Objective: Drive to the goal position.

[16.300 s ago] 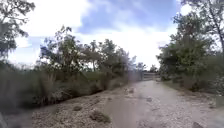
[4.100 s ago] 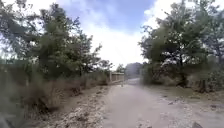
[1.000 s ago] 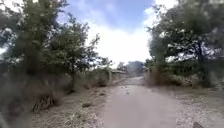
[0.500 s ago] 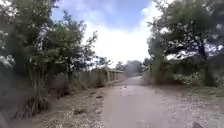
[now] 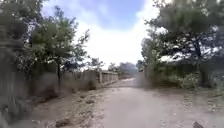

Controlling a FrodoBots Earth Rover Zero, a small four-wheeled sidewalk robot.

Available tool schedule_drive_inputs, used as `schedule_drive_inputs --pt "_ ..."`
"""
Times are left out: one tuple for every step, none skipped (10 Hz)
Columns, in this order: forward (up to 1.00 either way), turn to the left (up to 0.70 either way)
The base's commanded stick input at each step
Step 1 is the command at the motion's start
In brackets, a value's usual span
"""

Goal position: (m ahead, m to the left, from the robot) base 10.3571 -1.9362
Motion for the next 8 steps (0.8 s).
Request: schedule_drive_inputs --pt "0.7 0.0" --pt "0.7 0.0" --pt "0.7 0.0" --pt "0.7 0.0" --pt "0.7 0.0" --pt "0.7 0.0" --pt "0.7 0.0" --pt "0.7 0.0"
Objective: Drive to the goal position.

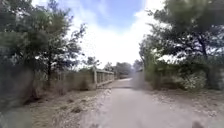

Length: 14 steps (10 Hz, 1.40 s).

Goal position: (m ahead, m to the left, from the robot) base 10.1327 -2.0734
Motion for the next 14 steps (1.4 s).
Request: schedule_drive_inputs --pt "0.7 0.0" --pt "0.7 0.0" --pt "0.7 0.0" --pt "0.7 0.0" --pt "0.7 0.0" --pt "0.7 0.0" --pt "0.7 0.0" --pt "0.7 0.0" --pt "0.7 0.0" --pt "0.7 0.0" --pt "0.7 0.0" --pt "0.7 0.0" --pt "0.7 0.0" --pt "0.7 0.0"
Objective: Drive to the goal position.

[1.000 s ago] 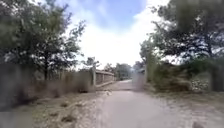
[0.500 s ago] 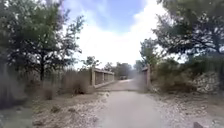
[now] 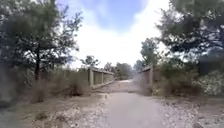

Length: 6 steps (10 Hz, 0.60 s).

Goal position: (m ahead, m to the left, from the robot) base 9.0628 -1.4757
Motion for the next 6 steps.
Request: schedule_drive_inputs --pt "0.7 0.0" --pt "0.7 0.0" --pt "0.7 0.0" --pt "0.7 0.0" --pt "0.7 0.0" --pt "0.7 0.0"
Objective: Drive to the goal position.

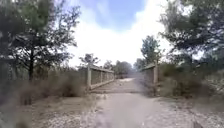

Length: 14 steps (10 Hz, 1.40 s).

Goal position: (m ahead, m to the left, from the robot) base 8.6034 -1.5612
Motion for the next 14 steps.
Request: schedule_drive_inputs --pt "0.7 0.0" --pt "0.7 0.0" --pt "0.7 0.0" --pt "0.7 0.0" --pt "0.7 0.0" --pt "0.7 0.0" --pt "0.7 0.0" --pt "0.7 0.0" --pt "0.7 0.0" --pt "0.7 0.0" --pt "0.7 0.0" --pt "0.7 0.0" --pt "0.7 0.0" --pt "0.7 0.0"
